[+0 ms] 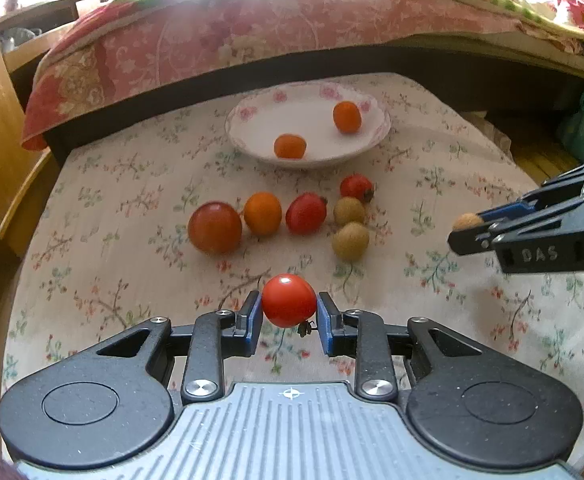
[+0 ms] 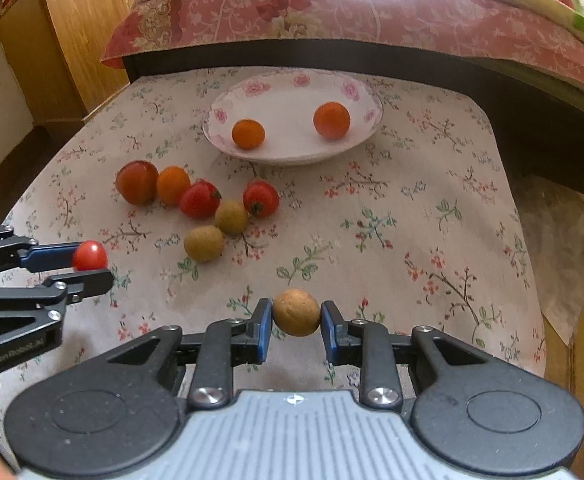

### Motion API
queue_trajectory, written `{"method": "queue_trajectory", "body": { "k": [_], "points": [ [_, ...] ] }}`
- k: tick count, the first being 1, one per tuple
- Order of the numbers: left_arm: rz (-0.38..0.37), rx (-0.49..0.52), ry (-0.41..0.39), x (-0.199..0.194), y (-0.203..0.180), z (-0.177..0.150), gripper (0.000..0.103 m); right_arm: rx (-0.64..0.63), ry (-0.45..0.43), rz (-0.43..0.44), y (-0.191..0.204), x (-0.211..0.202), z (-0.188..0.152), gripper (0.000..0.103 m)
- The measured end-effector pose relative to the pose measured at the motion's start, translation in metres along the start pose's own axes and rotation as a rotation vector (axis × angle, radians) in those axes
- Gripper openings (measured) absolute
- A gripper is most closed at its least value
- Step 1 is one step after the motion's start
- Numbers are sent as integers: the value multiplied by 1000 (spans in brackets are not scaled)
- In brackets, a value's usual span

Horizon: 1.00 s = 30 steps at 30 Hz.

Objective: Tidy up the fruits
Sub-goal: 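Carry the cherry tomato and brown fruit over the white plate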

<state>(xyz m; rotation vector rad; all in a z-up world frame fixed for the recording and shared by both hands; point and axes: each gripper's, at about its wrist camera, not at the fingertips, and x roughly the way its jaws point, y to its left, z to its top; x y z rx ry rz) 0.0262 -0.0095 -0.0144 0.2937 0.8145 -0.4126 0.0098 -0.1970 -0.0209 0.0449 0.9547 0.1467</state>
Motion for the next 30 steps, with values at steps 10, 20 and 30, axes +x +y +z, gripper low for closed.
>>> {"method": "queue_trajectory", "body": {
  "k": [10, 20, 30],
  "points": [
    [-1, 0, -26, 6, -5, 18, 36, -15, -34, 17, 10, -3, 15, 29],
    [-16, -5, -53, 11, -10, 40, 36, -2, -62, 33, 11, -2, 33, 29],
    [-20, -13, -67, 23, -12, 62, 36, 26, -86, 23, 3, 5, 51, 29]
  ]
}}
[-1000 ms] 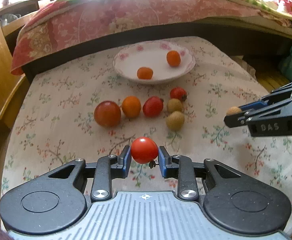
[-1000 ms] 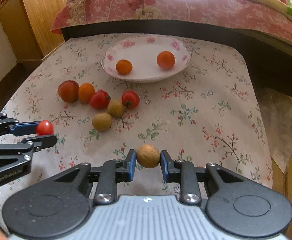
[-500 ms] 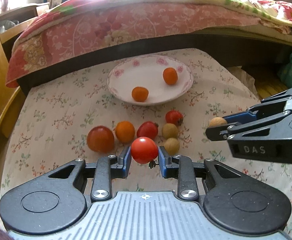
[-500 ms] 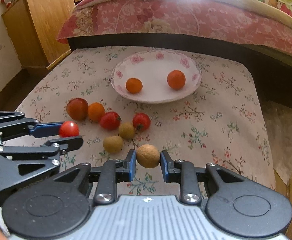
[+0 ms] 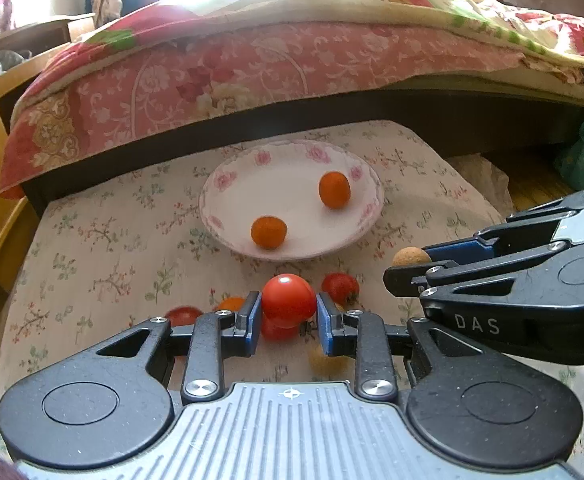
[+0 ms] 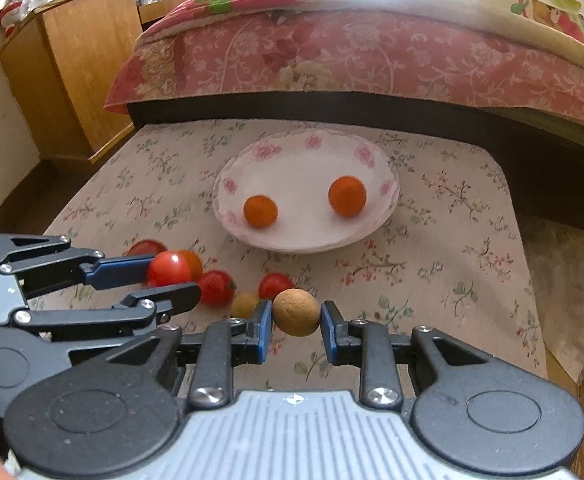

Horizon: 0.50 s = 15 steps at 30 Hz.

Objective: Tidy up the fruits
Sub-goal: 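Carry the cherry tomato and brown fruit over the white plate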

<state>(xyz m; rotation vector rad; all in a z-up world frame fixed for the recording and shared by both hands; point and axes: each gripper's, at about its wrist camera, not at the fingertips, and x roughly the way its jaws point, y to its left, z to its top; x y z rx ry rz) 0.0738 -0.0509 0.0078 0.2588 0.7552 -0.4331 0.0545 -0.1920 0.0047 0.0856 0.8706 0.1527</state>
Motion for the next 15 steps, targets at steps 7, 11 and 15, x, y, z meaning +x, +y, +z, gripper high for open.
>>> {"method": "queue_trajectory", "body": {
  "k": [7, 11, 15],
  "points": [
    [4, -7, -3, 14, 4, 15, 36, 16, -9, -9, -7, 11, 17, 29],
    [13, 2, -4, 23, 7, 23, 36, 17, -11, -17, -11, 21, 27, 29],
    [18, 3, -2, 33, 9, 28, 36, 17, -12, -17, -15, 32, 36, 29]
  ]
}}
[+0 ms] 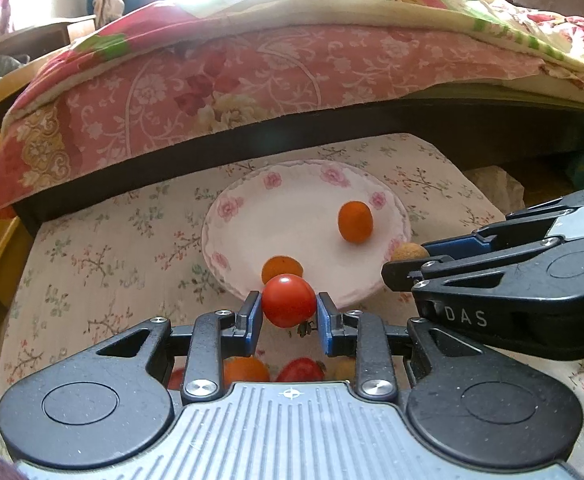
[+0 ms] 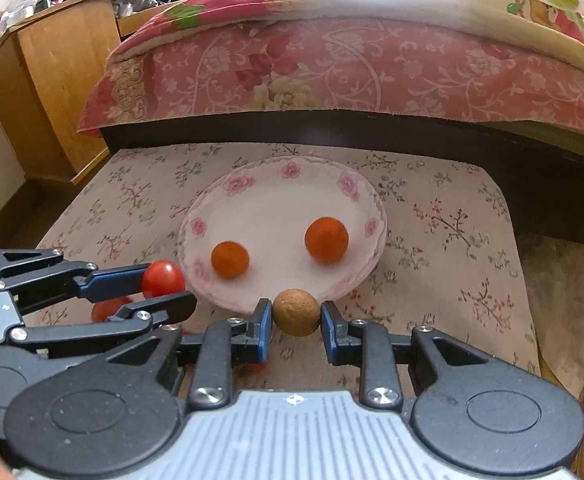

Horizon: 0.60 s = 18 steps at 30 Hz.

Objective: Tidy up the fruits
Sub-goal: 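Carry the cherry tomato and brown fruit over the white plate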

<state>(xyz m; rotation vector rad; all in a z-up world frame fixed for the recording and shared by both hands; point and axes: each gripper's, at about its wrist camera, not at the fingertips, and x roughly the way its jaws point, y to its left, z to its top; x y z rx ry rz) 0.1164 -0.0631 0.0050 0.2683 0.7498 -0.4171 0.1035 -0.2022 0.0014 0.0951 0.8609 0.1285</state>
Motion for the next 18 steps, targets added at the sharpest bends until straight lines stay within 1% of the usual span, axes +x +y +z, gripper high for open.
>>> {"method": "queue_trajectory", "body": {
  "k": [18],
  "points": [
    [2, -21, 34, 32, 10, 9, 35, -12, 11, -2, -5, 31, 15, 29]
  ]
}}
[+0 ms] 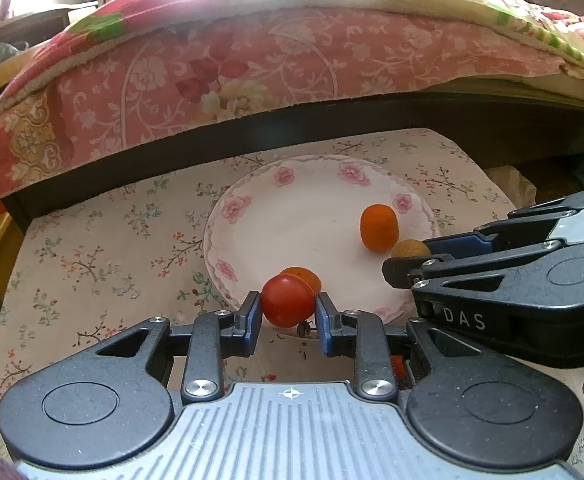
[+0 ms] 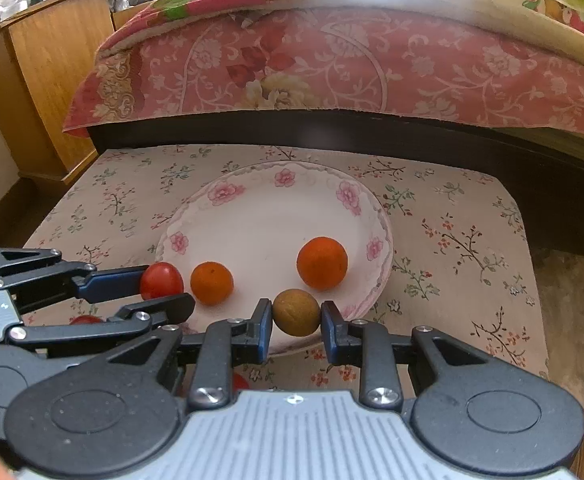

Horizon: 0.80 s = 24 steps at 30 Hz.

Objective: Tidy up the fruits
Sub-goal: 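Carry the cherry tomato and brown fruit over the white plate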

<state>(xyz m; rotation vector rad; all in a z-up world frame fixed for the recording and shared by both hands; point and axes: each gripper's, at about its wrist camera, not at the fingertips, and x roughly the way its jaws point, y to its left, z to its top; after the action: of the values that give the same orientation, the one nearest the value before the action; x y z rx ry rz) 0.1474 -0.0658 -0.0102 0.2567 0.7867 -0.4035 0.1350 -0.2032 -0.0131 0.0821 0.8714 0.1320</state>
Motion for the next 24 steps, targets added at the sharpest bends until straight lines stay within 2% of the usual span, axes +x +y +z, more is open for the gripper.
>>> {"method": "queue_trajectory", "body": {
  "k": [11, 24],
  "points": [
    [6, -3, 11, 13, 5, 2, 35, 2, 4, 0, -3, 15, 5, 29],
    [14, 8, -17, 22, 6, 8, 36, 10, -12, -1, -8, 23, 12, 29]
  ]
}}
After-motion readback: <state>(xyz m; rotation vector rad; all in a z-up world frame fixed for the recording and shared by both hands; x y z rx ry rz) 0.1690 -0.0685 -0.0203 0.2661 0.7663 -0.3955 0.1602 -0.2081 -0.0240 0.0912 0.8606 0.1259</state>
